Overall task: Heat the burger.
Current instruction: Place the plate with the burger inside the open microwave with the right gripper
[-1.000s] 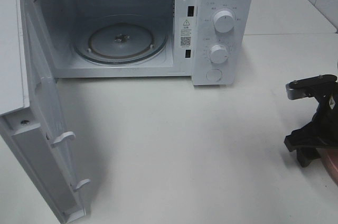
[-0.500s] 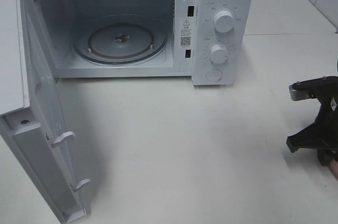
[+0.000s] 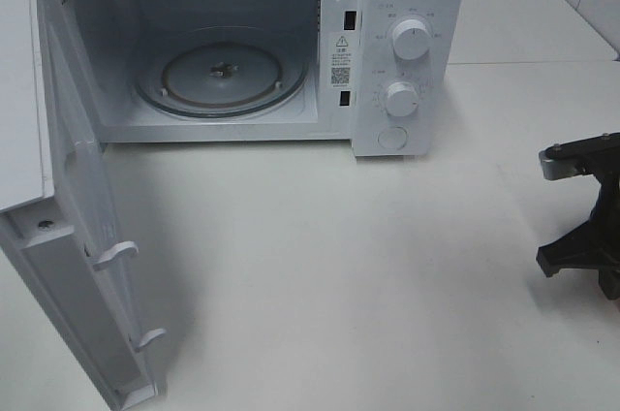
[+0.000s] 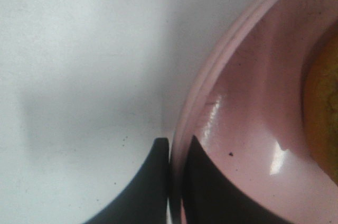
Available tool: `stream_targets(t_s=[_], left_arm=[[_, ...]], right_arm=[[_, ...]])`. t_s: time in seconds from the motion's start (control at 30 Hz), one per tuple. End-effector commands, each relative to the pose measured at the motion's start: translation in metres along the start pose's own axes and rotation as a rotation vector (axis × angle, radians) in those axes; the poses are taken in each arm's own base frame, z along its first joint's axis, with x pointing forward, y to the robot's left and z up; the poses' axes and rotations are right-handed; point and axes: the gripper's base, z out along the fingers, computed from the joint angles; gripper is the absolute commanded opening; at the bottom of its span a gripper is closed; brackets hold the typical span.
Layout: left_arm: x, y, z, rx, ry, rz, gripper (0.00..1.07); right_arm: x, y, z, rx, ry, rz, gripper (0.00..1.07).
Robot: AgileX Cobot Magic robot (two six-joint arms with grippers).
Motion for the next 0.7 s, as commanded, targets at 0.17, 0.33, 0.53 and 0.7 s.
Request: stream_targets(t_s=[0.17, 0.33, 0.53, 0.7], left_arm=[[0.002, 0.0, -0.002, 0.007, -0.015, 0.004, 0.98], [0.002, 0.0, -0.002, 0.007, -0.015, 0.004, 0.98], [0.002, 0.0, -0.002, 0.007, -0.015, 0.004, 0.98], [0.002, 0.0, -0.002, 0.007, -0.015, 0.004, 0.98]], right_arm=[[0.004, -0.008, -0.015, 0.058, -0.019, 0.039, 0.0], [0.007, -0.006, -0.027, 0.125, -0.017, 0.011, 0.0], [0.009, 0.0, -0.038, 0.193, -0.026, -0.025, 0.0], [0.012, 0.006, -0.042, 0.23, -0.007, -0.058, 0.0]])
